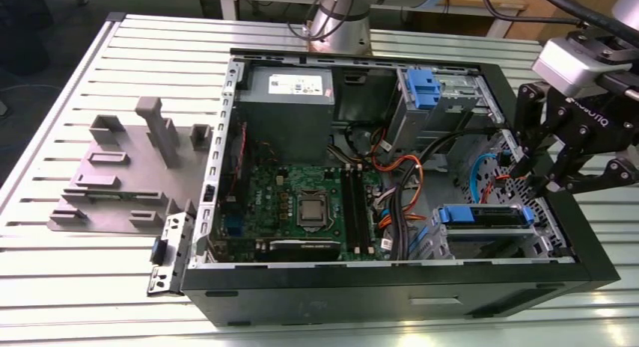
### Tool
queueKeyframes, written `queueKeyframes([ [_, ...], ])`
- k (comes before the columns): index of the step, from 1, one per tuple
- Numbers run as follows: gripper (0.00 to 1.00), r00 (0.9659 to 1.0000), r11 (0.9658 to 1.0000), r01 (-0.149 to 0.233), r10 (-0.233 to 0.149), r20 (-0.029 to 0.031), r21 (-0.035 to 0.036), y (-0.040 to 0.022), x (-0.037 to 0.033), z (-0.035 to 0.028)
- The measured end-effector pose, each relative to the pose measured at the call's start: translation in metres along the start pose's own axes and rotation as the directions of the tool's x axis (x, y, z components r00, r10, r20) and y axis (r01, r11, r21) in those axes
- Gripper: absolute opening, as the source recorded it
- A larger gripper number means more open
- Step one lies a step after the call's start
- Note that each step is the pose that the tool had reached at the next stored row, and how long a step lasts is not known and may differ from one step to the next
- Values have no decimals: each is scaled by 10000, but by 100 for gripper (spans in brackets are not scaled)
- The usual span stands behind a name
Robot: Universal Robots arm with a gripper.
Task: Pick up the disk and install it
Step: 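Insert the first disk wire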
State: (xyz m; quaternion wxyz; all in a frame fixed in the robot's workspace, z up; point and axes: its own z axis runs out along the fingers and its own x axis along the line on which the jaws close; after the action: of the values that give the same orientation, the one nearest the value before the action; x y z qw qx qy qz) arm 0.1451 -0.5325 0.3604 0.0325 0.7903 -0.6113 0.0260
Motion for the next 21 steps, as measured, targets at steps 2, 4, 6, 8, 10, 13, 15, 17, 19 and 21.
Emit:
queueKeyframes([
  [2, 37, 10000, 10000, 32, -32, -10, -5, -12, 1, 8],
  [4, 37, 10000, 10000, 57, -57, -16, -13, -24, -2, 19],
  [6, 37, 10000, 10000, 71, -71, -11, -32, -35, -8, 27],
  [8, 37, 10000, 9999, 88, -88, -6, -55, -45, -10, 27],
  [10, 37, 9999, 9999, 127, -127, -6, -56, -49, -10, 27],
  [13, 37, 9998, 9998, 174, -174, -38, -68, -60, -9, 28],
  [15, 37, 9998, 9998, 175, -176, -120, -106, -71, -13, 27],
  [17, 37, 9997, 9997, 176, -179, -191, -155, -83, -27, 25],
  [19, 37, 9996, 9996, 181, -185, -189, -219, -98, -43, 24],
  [21, 37, 9997, 9994, 189, -194, -167, -301, -118, -51, 23],
])
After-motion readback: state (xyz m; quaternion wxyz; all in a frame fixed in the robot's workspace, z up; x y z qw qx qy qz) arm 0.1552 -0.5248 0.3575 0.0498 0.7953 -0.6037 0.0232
